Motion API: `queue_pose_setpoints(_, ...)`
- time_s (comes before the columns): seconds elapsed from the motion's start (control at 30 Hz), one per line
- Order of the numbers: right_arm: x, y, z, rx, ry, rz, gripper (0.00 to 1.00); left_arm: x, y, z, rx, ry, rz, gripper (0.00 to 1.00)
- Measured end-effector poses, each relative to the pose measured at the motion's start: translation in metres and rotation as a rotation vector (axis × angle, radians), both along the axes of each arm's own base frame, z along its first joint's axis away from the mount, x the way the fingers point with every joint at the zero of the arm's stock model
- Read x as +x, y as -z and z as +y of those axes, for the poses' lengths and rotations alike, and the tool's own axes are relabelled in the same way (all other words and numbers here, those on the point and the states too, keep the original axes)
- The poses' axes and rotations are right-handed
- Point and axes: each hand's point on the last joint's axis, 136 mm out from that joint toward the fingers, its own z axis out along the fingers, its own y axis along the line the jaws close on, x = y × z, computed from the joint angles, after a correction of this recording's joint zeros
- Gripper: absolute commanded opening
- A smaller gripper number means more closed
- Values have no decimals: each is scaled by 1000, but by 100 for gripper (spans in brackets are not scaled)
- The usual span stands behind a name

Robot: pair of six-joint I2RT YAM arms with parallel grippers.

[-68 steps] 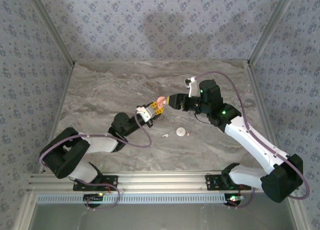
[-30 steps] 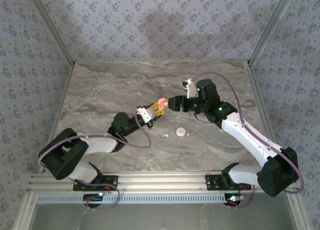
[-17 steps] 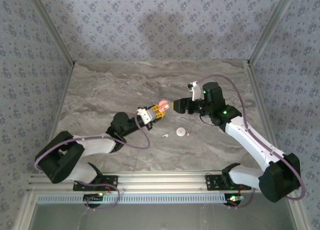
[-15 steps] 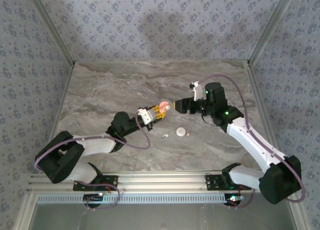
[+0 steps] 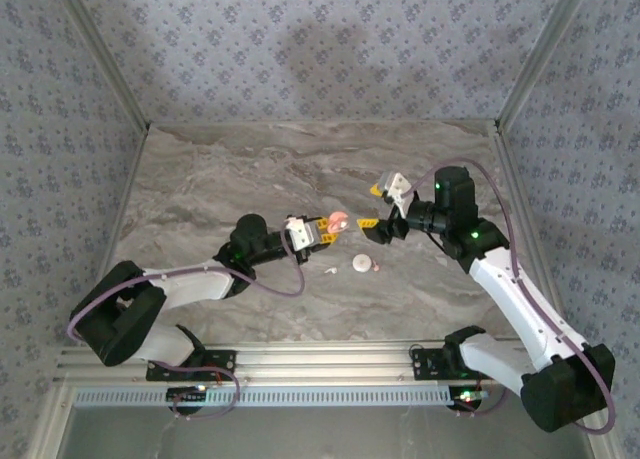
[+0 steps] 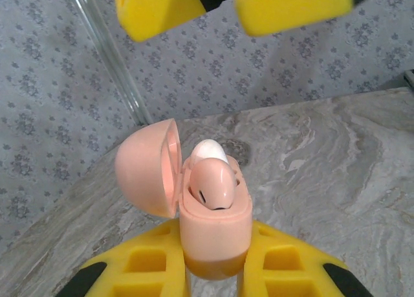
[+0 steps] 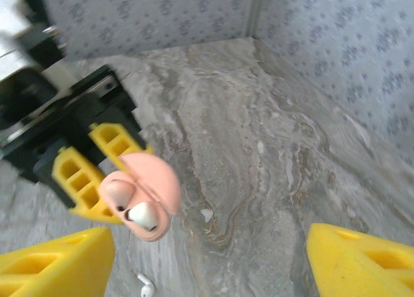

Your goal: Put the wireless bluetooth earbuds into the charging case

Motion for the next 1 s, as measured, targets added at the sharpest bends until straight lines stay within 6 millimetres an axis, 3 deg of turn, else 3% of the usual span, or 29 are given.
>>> queue_pose_setpoints(0.27,-17,28,4,-160,-188,-112,80,-6,4,-2,18,39,-1,11)
queue_pose_setpoints(0.57,-16,33,4,-170,-178,-113,70,-3,4,-1,21,21,-10,11)
queue_pose_setpoints(0.8,-16,51,-1,-99,-65,17,67,10,16,4,83,-54,-25,11)
queue_pose_setpoints(1.0,-3,63,2,32,85,284,61,14,28,6,132,-79,-19,11)
